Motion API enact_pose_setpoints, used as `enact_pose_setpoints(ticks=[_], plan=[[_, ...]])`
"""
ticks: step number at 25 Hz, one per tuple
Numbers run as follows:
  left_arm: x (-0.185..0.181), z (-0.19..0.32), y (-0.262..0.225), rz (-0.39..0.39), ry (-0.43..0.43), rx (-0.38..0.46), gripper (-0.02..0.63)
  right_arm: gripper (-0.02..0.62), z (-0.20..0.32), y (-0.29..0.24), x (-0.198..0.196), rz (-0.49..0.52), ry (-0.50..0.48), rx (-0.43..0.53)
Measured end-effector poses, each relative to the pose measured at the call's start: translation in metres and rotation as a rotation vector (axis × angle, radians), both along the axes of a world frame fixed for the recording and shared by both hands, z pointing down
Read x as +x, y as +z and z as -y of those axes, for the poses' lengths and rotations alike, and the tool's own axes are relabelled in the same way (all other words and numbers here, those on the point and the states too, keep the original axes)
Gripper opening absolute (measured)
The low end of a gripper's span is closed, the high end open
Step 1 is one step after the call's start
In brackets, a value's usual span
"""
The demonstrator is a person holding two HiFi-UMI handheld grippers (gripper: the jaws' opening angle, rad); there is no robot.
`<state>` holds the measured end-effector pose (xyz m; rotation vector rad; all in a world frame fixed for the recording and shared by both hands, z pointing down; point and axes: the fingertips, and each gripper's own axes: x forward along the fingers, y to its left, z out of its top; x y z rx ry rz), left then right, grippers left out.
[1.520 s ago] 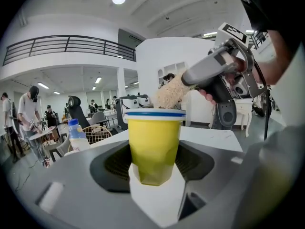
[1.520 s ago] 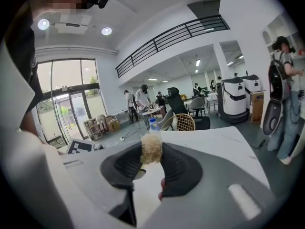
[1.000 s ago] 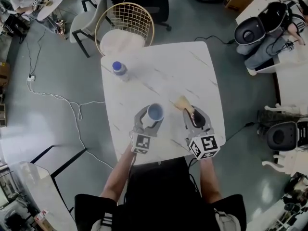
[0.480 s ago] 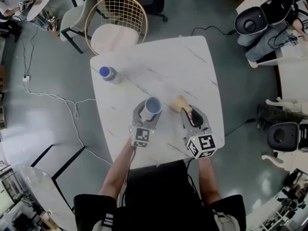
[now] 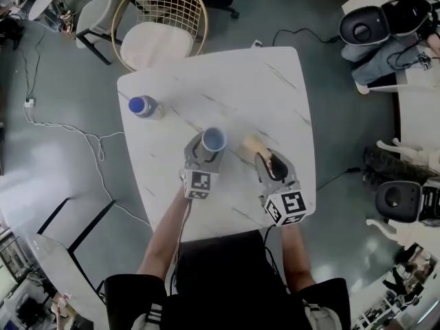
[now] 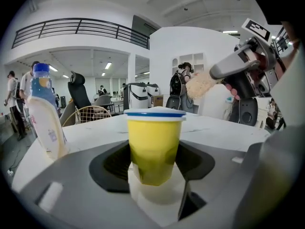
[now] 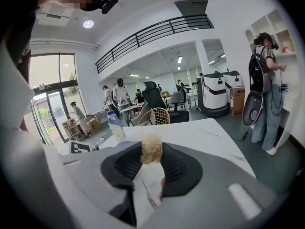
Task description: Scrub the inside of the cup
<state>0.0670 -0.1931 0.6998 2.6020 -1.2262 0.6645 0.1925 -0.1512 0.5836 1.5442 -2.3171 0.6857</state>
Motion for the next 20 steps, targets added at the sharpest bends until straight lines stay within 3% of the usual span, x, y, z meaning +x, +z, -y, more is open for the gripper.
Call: enact_pose_setpoints(ticks=[6,20], plan=[[-0.001,0.01,0.01,-0.019,-0.033,-0.015,0.287,0.11,0.005,0.013,-0.001,0.011,-0.016,-0.027],[-0.001,0.003,0.022,0.089,-0.032,-0.054,0.291,0.11,0.003,0.015,-0.007,0.025,-0.038,-0.039]])
